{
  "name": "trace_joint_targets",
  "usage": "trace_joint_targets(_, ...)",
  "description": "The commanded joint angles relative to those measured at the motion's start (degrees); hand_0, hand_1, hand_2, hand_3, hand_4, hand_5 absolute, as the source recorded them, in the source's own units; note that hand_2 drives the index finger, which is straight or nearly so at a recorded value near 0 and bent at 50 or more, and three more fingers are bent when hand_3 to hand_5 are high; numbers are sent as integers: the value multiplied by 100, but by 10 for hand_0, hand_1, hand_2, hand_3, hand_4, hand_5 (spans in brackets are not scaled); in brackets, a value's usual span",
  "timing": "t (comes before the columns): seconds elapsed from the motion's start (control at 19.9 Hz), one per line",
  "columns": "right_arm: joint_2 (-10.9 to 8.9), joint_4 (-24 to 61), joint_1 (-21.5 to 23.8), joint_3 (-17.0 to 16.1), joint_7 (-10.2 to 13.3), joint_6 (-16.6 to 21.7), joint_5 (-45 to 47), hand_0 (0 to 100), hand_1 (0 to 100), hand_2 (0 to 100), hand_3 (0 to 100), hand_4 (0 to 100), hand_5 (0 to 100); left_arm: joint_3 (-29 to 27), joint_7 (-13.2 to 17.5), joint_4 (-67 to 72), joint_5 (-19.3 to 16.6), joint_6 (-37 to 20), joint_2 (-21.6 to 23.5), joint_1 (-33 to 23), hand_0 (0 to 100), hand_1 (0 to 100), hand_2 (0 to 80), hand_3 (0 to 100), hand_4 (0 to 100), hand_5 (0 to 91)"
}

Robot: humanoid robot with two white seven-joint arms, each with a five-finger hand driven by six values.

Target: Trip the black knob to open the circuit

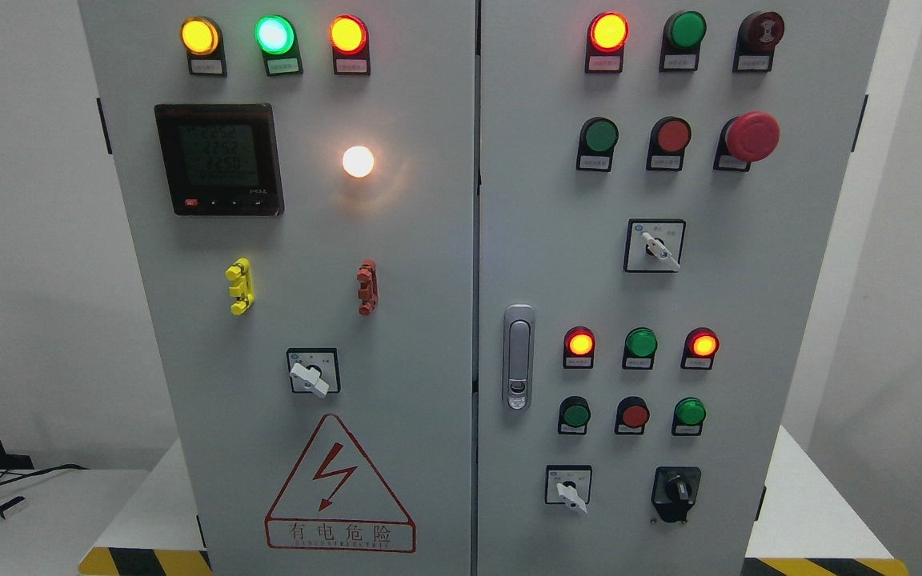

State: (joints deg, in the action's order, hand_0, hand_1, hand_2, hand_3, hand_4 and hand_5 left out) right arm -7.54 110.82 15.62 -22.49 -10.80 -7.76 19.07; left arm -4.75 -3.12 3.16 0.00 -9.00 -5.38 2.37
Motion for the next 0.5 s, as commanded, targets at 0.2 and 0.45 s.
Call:
trace_joint_targets(0.2, -388, 308, -902, 517, 306, -191, -26, 296, 537, 379, 1000, 1000, 961, 0, -4, 1, -176, 3, 1, 0, 120, 389, 0, 0, 0, 0)
trace_joint_targets(0.45, -388, 300, -1008, 1018, 544, -244, -52, 302, 534, 379, 1000, 1000, 962, 0, -4, 1, -176, 3, 2, 0, 120, 389, 0, 0, 0, 0)
